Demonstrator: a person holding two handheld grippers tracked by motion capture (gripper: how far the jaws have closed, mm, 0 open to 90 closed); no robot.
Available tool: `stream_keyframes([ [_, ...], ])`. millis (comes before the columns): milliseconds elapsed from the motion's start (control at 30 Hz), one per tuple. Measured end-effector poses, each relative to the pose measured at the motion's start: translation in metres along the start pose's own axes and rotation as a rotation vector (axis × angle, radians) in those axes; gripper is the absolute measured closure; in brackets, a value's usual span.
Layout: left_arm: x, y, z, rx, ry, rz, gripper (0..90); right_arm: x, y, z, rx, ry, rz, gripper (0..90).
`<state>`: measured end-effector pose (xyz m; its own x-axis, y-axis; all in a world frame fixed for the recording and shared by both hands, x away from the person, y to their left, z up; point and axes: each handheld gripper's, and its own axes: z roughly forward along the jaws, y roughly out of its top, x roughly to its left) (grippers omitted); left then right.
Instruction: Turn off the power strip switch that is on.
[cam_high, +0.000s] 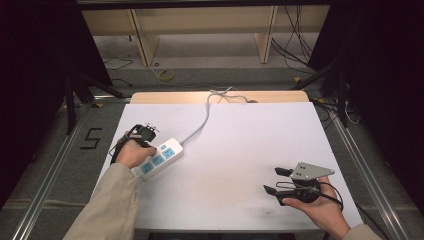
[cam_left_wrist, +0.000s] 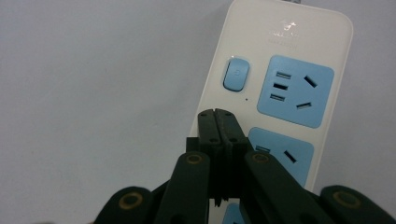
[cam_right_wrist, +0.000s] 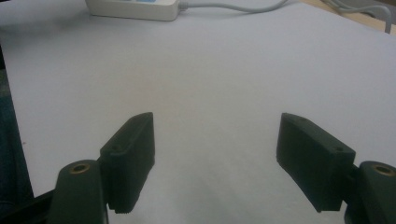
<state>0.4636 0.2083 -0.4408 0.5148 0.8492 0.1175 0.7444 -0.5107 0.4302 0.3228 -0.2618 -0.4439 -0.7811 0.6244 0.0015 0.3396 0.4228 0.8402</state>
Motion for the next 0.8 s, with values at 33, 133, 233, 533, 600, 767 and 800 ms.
stream_keyframes([
  [33,-0.0003,0.0002,0.0000,0.002,0.002,0.000,90.0,0.0002,0.0000,-0.0001,0.001,0.001,0.001,28.6],
  [133,-0.0007,0.0002,0.0000,0.004,0.004,-0.002,90.0,0.0003,0.0001,-0.0003,0.000,0.001,0.001,28.6],
  [233,-0.0026,0.0004,0.0002,0.004,0.017,0.003,90.0,0.0001,0.0000,-0.0001,-0.001,0.001,0.000,28.6],
  [533,-0.0027,0.0009,0.0004,0.010,0.017,-0.004,90.0,0.0001,-0.0002,0.0001,0.001,0.003,0.001,28.5],
  [600,-0.0031,0.0013,0.0005,0.013,0.020,0.000,90.0,0.0002,-0.0002,0.0002,0.001,0.002,0.002,28.5],
  [767,-0.0024,0.0019,0.0005,0.019,0.013,-0.004,90.0,0.0003,-0.0002,0.0002,0.003,0.002,0.003,28.5],
  [800,-0.0028,0.0020,0.0006,0.021,0.016,-0.004,90.0,0.0004,-0.0002,0.0001,0.004,0.003,0.003,28.5],
])
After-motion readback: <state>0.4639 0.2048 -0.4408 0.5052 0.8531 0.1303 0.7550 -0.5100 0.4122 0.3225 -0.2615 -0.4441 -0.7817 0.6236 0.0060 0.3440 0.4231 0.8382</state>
